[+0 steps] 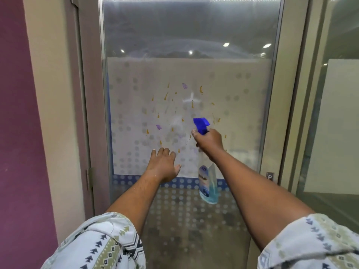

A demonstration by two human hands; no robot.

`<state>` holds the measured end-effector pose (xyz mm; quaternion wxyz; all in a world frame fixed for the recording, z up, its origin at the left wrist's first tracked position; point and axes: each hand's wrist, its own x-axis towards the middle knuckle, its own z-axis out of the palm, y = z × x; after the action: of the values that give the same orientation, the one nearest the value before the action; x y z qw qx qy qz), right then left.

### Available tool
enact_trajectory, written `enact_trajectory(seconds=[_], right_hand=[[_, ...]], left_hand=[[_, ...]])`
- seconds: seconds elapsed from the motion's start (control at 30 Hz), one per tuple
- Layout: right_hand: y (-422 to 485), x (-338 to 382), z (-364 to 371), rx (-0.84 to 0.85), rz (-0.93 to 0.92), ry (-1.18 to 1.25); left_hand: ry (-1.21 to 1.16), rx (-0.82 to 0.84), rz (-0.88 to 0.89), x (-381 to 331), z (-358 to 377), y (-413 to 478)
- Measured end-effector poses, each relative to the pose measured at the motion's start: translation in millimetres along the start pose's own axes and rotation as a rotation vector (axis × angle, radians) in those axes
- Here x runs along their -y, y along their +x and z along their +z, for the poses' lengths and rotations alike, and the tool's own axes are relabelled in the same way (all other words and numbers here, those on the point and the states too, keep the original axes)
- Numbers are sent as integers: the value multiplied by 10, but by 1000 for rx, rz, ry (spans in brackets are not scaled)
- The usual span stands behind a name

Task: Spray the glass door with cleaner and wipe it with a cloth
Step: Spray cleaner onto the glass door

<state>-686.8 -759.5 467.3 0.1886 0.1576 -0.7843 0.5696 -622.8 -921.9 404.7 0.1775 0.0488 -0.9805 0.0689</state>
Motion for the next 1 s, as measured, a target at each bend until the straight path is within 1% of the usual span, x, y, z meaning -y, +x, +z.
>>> enact_trajectory(seconds=[0.1, 0.17, 0.3, 0.37, 0.47, 0.6, 0.67, 0.77, 1.0], right_hand=[[-86, -104, -12, -17, 23, -5], [-82, -209, -155, -106, 92, 1], [-46, -485, -616, -339, 214, -52], [-60, -639, -840, -390, 252, -56], [-132, -864, -1055, -353, 282, -57], [-349, -1046, -1121, -150, 211, 88], [-494, -1120, -1112, -88, 169, 146], [-732, -1296, -1070, -70, 185, 180], [-1479, -1841, -1094, -42, 320, 235]], left_hand=[[-4, 2, -5, -105, 44, -51], [-1, 7, 4, -162, 80, -81], [-10, 29, 2, -286, 150, -140], [-9, 41, 6, -386, 184, -169], [-19, 52, 13, -561, 240, -215], [-41, 75, 21, -821, 320, -329], [-55, 85, 16, -943, 369, -410], [-84, 116, 6, -1105, 470, -568], [-91, 212, 25, -1574, 779, -1080]])
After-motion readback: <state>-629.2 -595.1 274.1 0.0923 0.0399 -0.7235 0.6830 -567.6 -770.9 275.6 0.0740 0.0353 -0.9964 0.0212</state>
